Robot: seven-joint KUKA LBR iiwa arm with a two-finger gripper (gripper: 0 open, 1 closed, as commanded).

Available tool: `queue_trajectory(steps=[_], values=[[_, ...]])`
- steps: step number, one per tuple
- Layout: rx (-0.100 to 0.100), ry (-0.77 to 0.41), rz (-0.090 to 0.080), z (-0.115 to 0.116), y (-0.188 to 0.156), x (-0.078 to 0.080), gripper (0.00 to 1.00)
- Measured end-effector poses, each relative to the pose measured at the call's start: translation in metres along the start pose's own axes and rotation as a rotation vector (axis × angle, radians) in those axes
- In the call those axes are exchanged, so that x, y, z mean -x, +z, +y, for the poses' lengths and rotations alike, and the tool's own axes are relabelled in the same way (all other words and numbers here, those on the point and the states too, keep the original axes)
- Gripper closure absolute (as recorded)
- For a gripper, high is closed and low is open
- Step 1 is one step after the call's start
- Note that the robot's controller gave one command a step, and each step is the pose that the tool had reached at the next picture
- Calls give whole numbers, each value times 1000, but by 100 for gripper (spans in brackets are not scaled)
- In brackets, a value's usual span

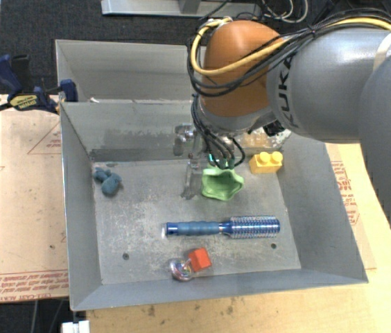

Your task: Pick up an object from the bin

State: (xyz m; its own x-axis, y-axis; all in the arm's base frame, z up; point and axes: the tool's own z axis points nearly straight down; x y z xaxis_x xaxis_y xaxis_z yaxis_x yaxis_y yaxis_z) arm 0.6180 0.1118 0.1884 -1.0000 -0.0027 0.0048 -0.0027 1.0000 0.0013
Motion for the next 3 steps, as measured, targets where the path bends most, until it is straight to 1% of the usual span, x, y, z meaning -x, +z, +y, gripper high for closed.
queue_trajectory(steps=[1,2,3], values=[[2,24,0,-61,121,-50,0],[1,7,-7,-62,87,-70,0],[1,90,-4,-59,89,-87,0]])
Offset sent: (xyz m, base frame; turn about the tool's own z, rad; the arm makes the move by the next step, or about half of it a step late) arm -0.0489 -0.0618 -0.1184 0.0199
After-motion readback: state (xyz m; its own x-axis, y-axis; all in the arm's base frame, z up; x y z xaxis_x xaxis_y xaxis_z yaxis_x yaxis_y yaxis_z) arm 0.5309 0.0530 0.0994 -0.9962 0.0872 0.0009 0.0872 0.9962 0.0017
